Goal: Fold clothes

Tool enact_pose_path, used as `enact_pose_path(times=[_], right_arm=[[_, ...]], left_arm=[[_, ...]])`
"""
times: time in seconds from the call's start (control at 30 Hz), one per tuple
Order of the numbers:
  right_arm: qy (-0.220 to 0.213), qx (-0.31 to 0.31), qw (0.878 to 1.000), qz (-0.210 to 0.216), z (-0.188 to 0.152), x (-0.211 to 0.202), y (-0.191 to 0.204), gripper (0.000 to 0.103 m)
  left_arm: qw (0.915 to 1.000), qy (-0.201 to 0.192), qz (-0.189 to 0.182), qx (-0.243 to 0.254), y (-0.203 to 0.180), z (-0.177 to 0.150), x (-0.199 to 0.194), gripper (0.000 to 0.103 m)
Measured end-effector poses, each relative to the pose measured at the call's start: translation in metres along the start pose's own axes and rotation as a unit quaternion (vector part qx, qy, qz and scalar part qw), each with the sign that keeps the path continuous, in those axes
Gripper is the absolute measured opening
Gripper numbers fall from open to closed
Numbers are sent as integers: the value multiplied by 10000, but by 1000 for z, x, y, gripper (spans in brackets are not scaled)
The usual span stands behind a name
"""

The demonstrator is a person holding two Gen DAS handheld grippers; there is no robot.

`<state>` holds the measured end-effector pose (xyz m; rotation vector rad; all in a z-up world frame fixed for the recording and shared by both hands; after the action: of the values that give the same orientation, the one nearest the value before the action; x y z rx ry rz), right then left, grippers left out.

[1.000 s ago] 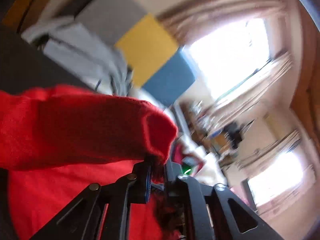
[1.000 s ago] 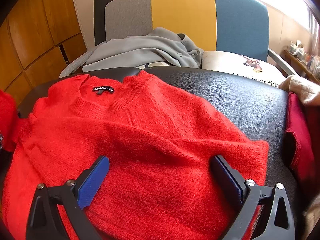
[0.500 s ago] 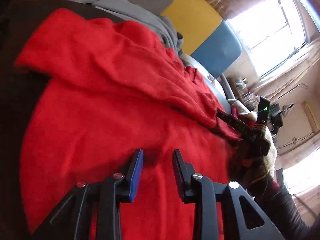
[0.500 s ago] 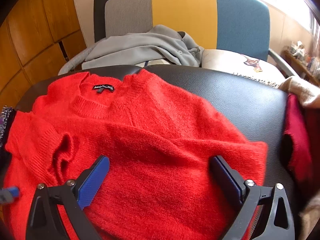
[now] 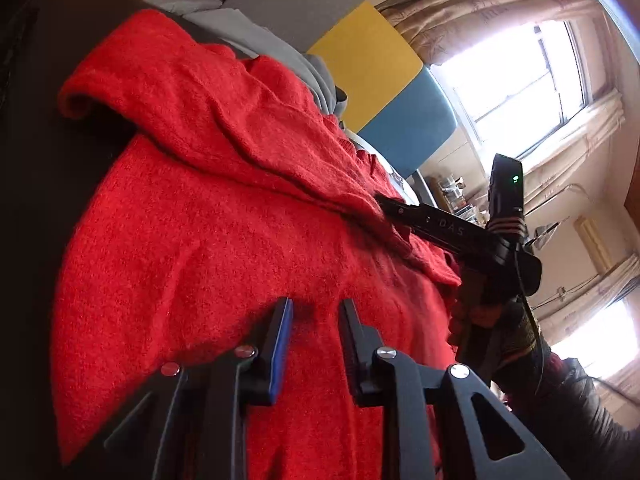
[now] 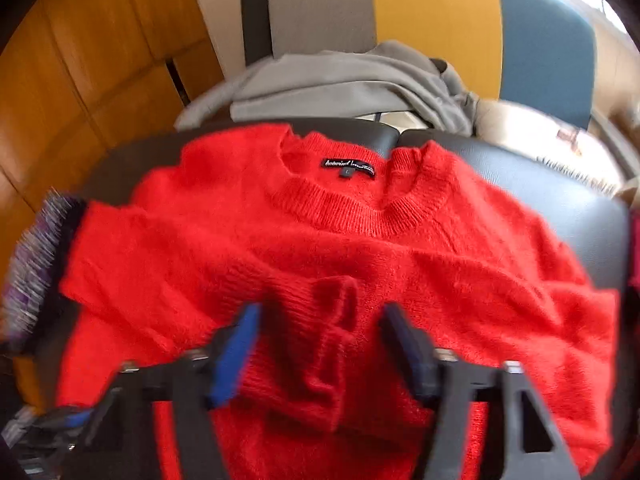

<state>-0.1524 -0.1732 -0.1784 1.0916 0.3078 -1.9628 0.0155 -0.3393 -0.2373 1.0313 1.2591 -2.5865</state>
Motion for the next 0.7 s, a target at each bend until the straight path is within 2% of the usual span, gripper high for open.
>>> enact_pose_path(times=[0.03, 0.07, 0.13, 0.23, 0.47, 0.57, 0.7], right_arm=[[87, -96, 9998, 134, 1, 0, 11, 19], [154, -408, 9991, -2, 4, -5, 22, 12], [190, -946, 9952, -164, 11, -16, 41, 12], [-94, -1470, 9888, -224, 40, -52, 68, 12], [-1110, -1758, 9781, 48, 128, -155, 114, 12], [-1374, -1622, 9771, 88, 151, -183, 113, 12], [-1395, -1219, 9826, -113, 149, -189, 75, 12]], left_arm=[[9999, 53, -23, -107, 1, 1, 0, 25], [9997, 113, -70, -221, 1, 4, -1, 27], [9995, 98, -63, -289, 1, 11, 0, 32], [9991, 6, -26, -426, 5, 27, 2, 33], [9956, -310, 131, -871, 23, 76, 11, 39], [9942, -341, 324, -971, 36, 87, 10, 39], [9912, -404, 528, -1144, 53, 93, 6, 40]])
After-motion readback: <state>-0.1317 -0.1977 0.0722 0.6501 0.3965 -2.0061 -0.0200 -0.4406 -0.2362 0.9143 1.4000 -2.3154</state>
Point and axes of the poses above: each gripper's, at about its wrist camera, not at the fingertips, and x roughly the way its jaws point, y to its left, z to its top, the point moved 9 cm from there along x, roughly the way its jaws point, and after that the axes turned 4 degrees about z, right-handed, at the moved point
